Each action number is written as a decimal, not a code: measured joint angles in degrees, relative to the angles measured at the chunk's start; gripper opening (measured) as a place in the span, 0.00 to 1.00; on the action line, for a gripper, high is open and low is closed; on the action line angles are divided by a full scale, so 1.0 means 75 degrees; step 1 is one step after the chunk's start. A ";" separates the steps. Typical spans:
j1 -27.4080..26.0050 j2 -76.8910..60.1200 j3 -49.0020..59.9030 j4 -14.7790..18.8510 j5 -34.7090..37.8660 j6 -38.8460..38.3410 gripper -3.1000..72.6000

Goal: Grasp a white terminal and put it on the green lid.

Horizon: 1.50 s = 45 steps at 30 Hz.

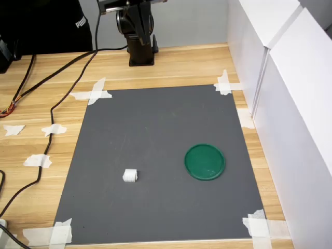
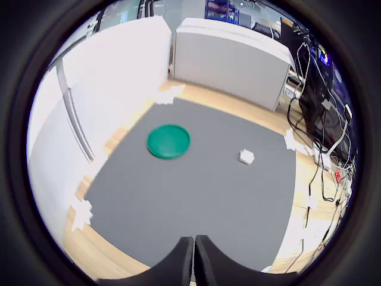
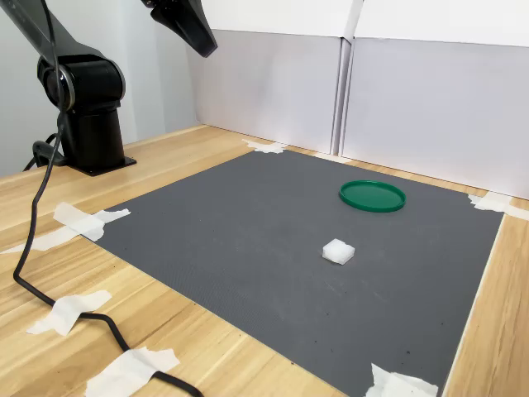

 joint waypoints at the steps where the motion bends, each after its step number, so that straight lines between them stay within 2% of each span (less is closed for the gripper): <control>1: 0.0000 0.0267 -0.0148 -0.0146 0.0053 0.0020 0.02; 5: 0.0000 0.1166 -0.0746 -0.0375 0.0404 -0.0009 0.06; 8: 0.0000 0.1651 -0.1234 -0.0399 0.0757 -0.0114 0.15; 11: 0.0000 0.2088 -0.1667 -0.0400 0.1033 -0.0329 0.31; 16: 0.0000 0.2703 -0.2177 -0.0451 0.1140 -0.0506 0.68; 18: 0.0000 0.2965 -0.2364 -0.0491 0.1159 -0.0581 0.79; 20: 0.0000 0.3261 -0.2642 -0.0517 0.1267 -0.0675 0.89; 22: 0.0000 0.3548 -0.3017 -0.0517 0.1416 -0.0724 0.95; 29: -0.0080 0.4800 -0.4621 -0.0501 0.2175 -0.0793 0.98; 38: -0.1043 0.6299 -0.6015 -0.0223 0.2144 -0.1363 0.98; 45: -0.0908 0.7245 -0.6736 -0.0272 0.2243 -0.1936 0.98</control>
